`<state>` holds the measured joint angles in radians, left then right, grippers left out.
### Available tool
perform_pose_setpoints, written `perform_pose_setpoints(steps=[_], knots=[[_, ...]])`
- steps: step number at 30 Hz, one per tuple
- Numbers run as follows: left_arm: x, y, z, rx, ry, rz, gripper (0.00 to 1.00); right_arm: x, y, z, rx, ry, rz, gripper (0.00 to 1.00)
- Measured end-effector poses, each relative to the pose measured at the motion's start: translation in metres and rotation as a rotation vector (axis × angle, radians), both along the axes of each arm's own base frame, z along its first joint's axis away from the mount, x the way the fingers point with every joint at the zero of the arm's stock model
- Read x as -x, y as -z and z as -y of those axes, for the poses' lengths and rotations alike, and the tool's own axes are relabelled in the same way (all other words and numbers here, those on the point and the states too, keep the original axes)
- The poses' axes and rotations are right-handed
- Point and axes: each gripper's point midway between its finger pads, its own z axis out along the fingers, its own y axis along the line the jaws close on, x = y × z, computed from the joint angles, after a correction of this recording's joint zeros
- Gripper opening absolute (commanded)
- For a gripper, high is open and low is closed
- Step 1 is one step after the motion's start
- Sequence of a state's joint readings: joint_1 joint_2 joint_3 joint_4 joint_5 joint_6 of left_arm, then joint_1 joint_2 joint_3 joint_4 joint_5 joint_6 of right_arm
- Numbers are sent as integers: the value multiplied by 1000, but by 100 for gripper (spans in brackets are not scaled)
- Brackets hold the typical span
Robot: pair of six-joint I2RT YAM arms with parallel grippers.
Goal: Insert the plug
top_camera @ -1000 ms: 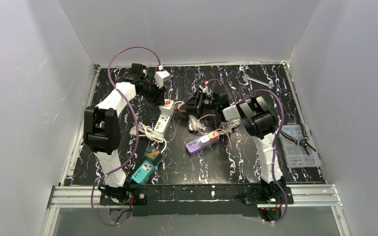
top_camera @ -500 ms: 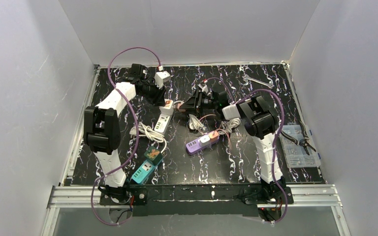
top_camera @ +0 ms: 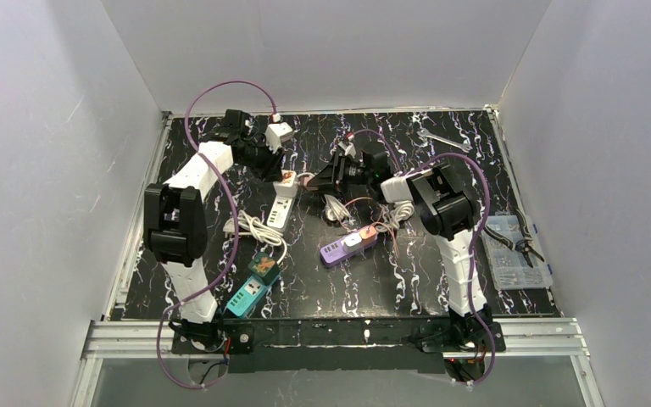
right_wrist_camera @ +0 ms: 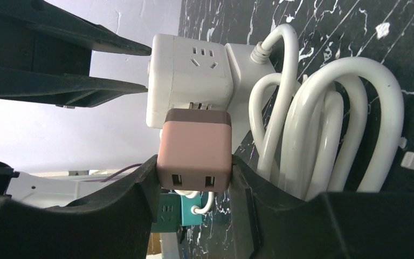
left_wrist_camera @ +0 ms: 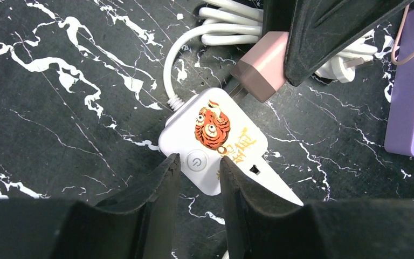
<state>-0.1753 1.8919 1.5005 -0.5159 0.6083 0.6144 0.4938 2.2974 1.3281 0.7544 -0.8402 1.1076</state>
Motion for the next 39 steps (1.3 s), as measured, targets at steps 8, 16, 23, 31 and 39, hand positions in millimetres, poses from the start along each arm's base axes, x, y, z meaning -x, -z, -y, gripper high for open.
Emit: perform_pose_setpoints(steps=[8, 16, 23, 31, 39], knots=[[-5, 2, -6, -33, 1, 27, 25, -4, -1, -7, 19, -9, 10, 1], [-8, 4, -8, -53, 1, 38, 19, -6, -3, -10, 33, -15, 1, 1], [-13, 6, -11, -71, -8, 64, 16, -6, -2, -12, 43, -23, 6, 1], [-25, 10, -20, -117, -21, 119, 14, -5, -3, -13, 43, -31, 12, 1], [7, 88, -76, -309, -94, -94, 13, -2, -1, -15, 53, -34, 5, 1]])
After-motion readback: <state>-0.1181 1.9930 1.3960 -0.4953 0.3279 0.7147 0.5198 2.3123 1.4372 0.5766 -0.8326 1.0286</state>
